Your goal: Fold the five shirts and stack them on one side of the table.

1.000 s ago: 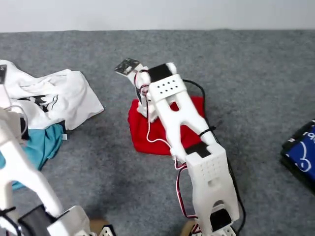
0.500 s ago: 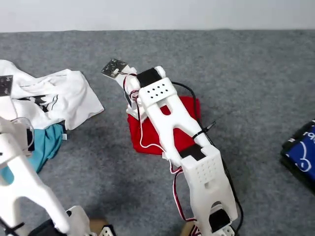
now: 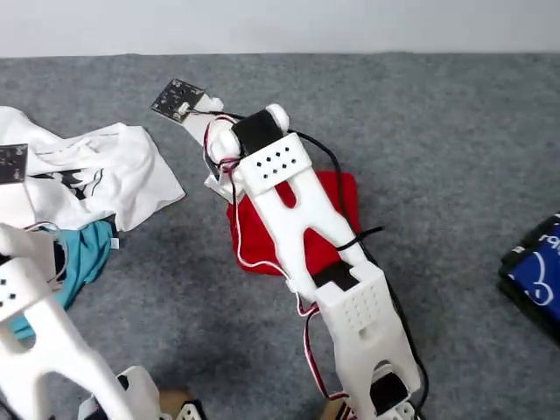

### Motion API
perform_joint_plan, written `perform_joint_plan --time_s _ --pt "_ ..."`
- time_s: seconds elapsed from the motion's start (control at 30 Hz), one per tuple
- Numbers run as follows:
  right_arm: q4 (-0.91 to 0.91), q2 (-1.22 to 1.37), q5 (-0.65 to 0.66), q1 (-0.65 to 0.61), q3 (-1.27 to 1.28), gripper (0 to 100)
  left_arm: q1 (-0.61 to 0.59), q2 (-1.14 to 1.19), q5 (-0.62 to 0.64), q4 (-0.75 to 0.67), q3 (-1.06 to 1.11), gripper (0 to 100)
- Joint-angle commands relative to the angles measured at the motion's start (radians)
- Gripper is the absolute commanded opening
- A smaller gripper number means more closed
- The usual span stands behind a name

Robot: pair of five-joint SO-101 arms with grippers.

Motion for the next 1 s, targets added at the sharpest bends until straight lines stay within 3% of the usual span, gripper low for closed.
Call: perform_joint_plan --time_s 0.0,0.13,0.17,0.33,0.67,0.97 --pt "0.036 0.010 0.009 0.108 -0.049 25.8 -0.002 -0.037 -0.008 0.008 -0.005 0" --pt "0.042 0.053 0.038 0.202 -0.049 1.6 -0.005 -0.037 -0.008 0.008 -0.005 0" --pt "0.044 0.061 0.055 0.223 -0.049 0.3 -0.005 -0.037 -0.008 0.008 -0.005 0" --pt "0.045 0.068 0.072 0.294 0.037 1.3 -0.006 -0.037 -0.008 0.008 -0.005 0" --pt "0.045 0.067 0.072 0.257 0.270 0.9 -0.006 -0.037 -0.005 0.008 -0.005 0" --pt "0.045 -0.056 0.064 -0.007 0.347 0.9 -0.006 -0.032 -0.005 0.003 -0.005 0"
